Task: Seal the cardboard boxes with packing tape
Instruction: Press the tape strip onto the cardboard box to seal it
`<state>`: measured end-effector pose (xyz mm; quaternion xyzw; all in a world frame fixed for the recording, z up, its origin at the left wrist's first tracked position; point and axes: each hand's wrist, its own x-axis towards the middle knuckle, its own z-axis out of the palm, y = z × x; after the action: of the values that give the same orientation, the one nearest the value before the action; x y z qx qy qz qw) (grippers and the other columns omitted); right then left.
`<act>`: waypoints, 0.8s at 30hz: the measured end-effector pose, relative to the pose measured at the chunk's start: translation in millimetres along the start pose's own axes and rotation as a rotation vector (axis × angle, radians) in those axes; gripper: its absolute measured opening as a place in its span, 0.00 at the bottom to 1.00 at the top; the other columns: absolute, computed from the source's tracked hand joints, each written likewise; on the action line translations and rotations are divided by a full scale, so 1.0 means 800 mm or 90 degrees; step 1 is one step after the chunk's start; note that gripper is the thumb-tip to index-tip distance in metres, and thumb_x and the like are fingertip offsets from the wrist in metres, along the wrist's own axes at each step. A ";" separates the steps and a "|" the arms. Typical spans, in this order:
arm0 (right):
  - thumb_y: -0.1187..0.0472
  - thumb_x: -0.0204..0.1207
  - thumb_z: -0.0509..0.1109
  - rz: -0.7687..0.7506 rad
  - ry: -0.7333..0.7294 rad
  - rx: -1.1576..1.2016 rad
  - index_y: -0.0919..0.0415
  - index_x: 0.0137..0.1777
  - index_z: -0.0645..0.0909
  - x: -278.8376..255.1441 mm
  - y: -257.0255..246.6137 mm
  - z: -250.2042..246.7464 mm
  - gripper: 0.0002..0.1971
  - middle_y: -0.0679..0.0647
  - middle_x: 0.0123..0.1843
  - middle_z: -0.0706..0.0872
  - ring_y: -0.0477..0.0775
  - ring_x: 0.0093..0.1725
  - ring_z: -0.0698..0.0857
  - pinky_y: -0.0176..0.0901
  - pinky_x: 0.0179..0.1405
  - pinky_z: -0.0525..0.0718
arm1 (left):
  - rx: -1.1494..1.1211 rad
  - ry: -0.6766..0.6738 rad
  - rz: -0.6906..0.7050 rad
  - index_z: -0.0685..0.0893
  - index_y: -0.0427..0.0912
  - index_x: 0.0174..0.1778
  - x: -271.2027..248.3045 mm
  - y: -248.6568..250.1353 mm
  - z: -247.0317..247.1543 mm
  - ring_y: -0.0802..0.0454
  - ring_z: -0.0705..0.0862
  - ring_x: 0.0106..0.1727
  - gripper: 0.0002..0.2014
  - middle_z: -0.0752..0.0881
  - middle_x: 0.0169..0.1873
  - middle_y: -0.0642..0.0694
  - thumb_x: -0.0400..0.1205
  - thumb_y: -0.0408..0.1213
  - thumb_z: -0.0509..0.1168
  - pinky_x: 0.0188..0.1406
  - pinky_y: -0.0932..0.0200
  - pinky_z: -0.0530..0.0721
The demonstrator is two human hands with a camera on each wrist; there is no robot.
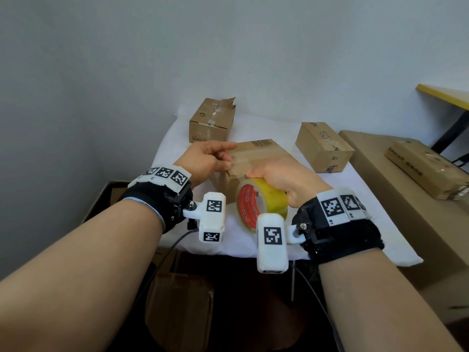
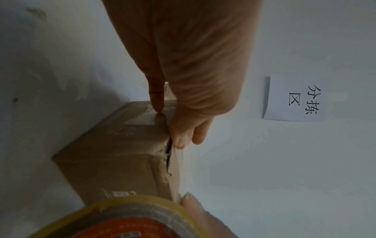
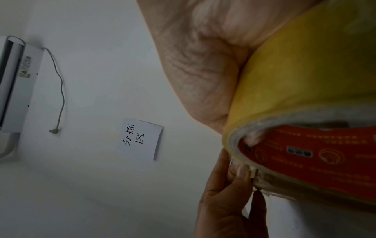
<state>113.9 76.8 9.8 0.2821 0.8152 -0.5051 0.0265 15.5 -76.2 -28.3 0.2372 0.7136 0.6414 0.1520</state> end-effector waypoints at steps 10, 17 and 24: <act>0.57 0.75 0.80 0.001 0.000 0.001 0.61 0.51 0.87 0.005 0.001 0.006 0.10 0.62 0.54 0.91 0.65 0.55 0.91 0.65 0.64 0.88 | -0.003 0.016 -0.020 0.82 0.38 0.72 -0.004 0.016 0.002 0.61 0.83 0.38 0.21 0.86 0.38 0.47 0.85 0.23 0.56 0.41 0.74 0.79; 0.56 0.74 0.80 0.019 -0.003 0.012 0.61 0.52 0.88 0.009 -0.001 0.010 0.12 0.61 0.52 0.92 0.65 0.52 0.92 0.65 0.62 0.89 | 0.020 0.020 -0.011 0.85 0.36 0.67 -0.006 0.013 0.002 0.55 0.83 0.48 0.17 0.90 0.50 0.44 0.89 0.42 0.61 0.50 0.62 0.77; 0.57 0.74 0.80 0.020 -0.006 0.016 0.61 0.52 0.86 0.008 0.000 0.010 0.11 0.62 0.52 0.92 0.65 0.52 0.92 0.65 0.62 0.89 | 0.004 0.029 -0.017 0.81 0.40 0.74 -0.003 0.012 0.005 0.71 0.86 0.34 0.19 0.88 0.41 0.47 0.86 0.36 0.66 0.32 0.81 0.76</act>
<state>106.6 72.8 4.0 0.2924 0.8041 -0.5164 0.0346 20.9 -73.2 -19.5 0.2136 0.7218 0.6426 0.1433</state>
